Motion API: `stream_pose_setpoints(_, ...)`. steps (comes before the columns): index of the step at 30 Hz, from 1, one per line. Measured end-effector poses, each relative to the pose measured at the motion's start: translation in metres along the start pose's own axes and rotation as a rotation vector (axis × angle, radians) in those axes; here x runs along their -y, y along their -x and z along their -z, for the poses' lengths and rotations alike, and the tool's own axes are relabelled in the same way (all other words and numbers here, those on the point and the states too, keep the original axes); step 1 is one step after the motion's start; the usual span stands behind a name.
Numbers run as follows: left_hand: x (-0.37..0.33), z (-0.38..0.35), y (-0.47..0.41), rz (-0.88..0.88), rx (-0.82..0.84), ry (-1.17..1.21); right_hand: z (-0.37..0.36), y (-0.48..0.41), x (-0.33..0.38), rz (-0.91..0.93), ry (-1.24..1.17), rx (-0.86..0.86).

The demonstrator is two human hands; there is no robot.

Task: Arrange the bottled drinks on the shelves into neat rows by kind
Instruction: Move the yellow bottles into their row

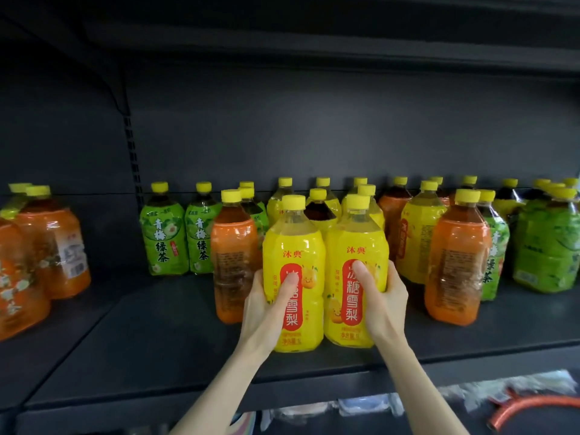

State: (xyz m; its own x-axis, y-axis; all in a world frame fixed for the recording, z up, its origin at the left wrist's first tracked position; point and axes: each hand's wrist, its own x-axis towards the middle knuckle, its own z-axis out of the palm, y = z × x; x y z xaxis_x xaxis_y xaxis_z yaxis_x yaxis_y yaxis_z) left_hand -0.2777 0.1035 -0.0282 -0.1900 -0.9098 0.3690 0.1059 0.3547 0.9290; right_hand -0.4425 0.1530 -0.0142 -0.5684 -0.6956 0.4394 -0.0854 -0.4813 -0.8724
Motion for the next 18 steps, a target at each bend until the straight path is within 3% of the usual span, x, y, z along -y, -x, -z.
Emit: stream_pose_setpoints(18,0.011,-0.001,-0.061,0.069,0.118,0.003,-0.003,-0.015,-0.01,0.001,0.084,-0.001)
